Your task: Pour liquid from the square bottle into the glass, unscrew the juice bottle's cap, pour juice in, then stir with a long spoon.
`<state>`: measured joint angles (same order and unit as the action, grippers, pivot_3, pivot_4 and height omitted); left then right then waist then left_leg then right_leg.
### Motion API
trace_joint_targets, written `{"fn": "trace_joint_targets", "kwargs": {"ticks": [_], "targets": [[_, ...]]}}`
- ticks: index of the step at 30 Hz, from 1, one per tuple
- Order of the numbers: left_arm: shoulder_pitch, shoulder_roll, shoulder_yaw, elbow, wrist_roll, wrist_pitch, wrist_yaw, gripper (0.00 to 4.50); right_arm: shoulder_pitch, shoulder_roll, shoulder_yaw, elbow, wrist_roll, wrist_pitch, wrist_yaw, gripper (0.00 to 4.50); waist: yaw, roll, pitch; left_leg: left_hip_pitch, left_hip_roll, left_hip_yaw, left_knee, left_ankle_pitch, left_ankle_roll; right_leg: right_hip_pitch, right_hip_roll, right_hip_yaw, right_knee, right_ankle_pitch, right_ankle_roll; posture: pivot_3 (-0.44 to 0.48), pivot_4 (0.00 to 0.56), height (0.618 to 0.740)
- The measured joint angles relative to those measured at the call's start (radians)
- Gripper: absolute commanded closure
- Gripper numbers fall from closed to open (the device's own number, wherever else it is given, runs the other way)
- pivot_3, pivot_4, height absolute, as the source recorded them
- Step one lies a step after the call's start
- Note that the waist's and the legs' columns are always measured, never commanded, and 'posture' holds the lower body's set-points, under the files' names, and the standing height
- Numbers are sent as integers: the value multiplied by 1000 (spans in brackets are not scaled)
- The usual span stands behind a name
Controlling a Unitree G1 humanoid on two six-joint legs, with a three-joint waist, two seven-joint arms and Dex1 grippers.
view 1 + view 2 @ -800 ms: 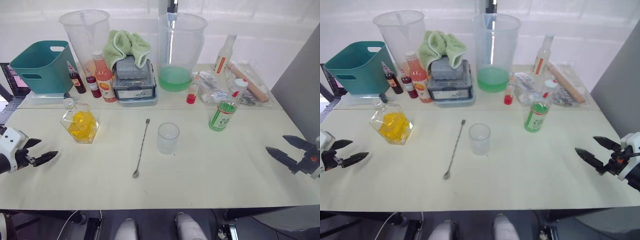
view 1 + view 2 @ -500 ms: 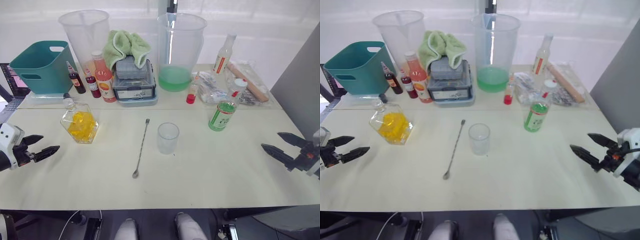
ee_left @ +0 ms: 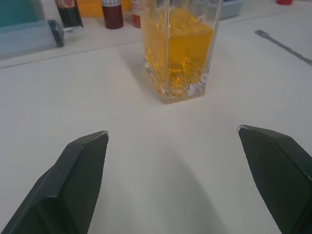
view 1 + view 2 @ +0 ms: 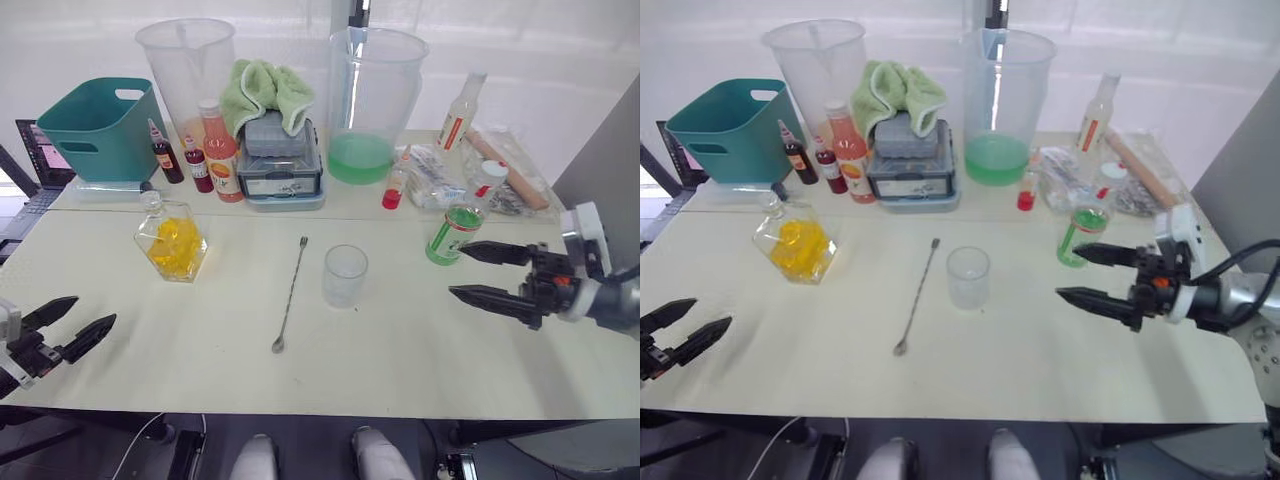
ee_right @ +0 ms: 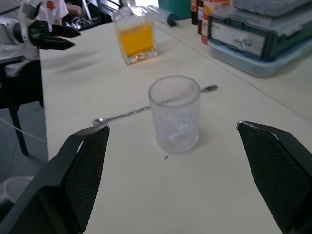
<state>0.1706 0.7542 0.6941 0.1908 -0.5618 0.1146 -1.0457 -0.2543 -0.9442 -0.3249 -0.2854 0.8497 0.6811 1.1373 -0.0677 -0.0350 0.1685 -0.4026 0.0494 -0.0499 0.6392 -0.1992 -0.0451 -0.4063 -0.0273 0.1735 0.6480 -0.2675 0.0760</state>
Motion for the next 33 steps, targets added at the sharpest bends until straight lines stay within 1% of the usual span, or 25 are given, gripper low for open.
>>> {"fn": "trace_joint_targets", "kwargs": {"ticks": [1, 3, 5, 9, 12, 16, 19, 28, 33], "targets": [[15, -29, 3, -44, -4, 7, 33, 0, -23, 3, 9, -7, 3, 5, 1, 48, 2, 0, 0, 0, 0, 0, 0, 0, 0, 0, 0, 0, 0, 0, 0, 0, 150, 728], [47, -118, 7, -167, -12, 28, 132, 0, -79, 13, 41, -20, 20, 13, 1, 48, 1, 0, 0, -1, 0, 0, 0, 0, 0, 0, 0, 0, 0, 0, 0, 0, 150, 728], [52, -193, -21, -269, -12, 48, 226, 0, -120, 24, 74, -39, 34, 21, 1, 48, 4, 0, 0, -1, 0, -1, 0, 0, 0, 0, 1, -1, 0, 1, 1, 0, 150, 728], [28, -247, -73, -355, 9, 73, 344, 0, -153, 35, 104, -48, 36, 36, -13, 48, 7, 0, 0, -2, 0, -2, 1, 0, 0, 0, 1, -1, 0, 1, 1, 0, 150, 728], [-36, -281, -131, -371, 33, 90, 429, 0, -163, 40, 117, -61, 36, 47, -30, 48, 8, 0, 0, -2, -1, -2, 2, 0, 0, 0, 1, -1, 0, 2, 1, 0, 150, 728], [-142, -285, -178, -351, 68, 106, 506, 0, -161, 38, 117, -77, 36, 54, -49, 48, 7, -1, 0, -2, -1, -2, 2, 0, 0, 0, 2, -1, 0, 2, 1, 0, 150, 728], [-185, -285, -207, -325, 89, 112, 539, 0, -139, 22, 108, -90, 35, 57, -51, 48, 5, -1, 0, -3, -1, -3, 2, 0, 0, 0, 2, -1, -1, 2, 1, 0, 150, 728], [-297, -285, -254, -224, 128, 110, 596, 0, -73, 9, 69, -99, 34, 44, -42, 48, 1, -1, 0, -3, -1, -3, 3, 0, 0, 0, 2, -1, -1, 2, 2, 0, 150, 728], [-396, -291, -284, -176, 133, 114, 635, 0, -39, 9, 60, -98, 23, 16, -21, 48, 6, -1, 0, -3, -1, -3, 3, 0, 0, 1, 1, -2, -1, 3, 2, 0, 150, 728]]}}
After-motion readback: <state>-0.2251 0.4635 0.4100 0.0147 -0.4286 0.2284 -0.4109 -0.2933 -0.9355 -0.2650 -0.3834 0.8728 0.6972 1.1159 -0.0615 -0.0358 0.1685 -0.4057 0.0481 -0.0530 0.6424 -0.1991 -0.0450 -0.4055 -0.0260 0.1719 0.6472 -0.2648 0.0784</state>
